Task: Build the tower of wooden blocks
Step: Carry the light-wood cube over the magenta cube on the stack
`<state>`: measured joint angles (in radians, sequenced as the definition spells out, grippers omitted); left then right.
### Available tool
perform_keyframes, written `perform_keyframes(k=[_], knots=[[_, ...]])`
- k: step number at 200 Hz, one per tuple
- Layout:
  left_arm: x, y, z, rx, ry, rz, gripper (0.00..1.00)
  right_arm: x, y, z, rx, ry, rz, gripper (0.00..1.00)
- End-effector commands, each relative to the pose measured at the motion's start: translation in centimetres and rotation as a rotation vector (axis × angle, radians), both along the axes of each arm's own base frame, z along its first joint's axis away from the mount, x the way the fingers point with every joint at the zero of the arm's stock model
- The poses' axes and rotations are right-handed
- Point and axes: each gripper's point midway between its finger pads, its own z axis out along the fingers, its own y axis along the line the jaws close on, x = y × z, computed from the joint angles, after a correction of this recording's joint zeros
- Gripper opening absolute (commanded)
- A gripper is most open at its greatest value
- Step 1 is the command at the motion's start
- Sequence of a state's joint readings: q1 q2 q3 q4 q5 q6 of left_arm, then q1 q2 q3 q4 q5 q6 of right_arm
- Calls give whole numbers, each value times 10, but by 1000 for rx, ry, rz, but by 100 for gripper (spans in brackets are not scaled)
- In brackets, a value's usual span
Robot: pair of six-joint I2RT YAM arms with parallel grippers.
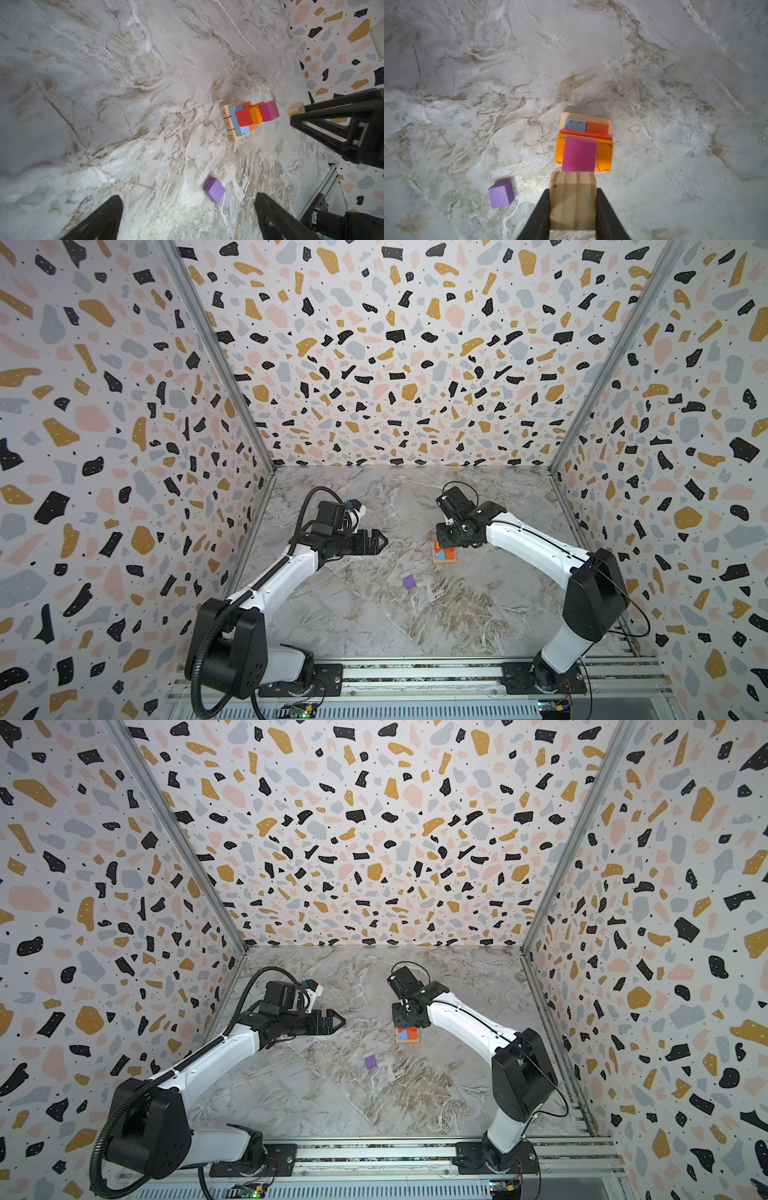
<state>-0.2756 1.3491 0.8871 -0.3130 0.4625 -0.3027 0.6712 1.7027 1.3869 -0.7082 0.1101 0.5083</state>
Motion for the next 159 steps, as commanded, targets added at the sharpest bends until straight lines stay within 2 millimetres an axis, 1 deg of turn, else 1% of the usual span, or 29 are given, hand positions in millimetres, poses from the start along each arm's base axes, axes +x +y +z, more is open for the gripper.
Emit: perform_keyframes(k=[1,45,159], knots=[[3,0,5,-11,-21,-2,100,8,-2,12,-2,-19,-35,25],[2,-1,6,-18,-20,-7,100,12,-2,6,-3,-5,-79,25],[-1,-3,12,-39,-33,-17,100,19,-6,7,-20,-19,-148,25]])
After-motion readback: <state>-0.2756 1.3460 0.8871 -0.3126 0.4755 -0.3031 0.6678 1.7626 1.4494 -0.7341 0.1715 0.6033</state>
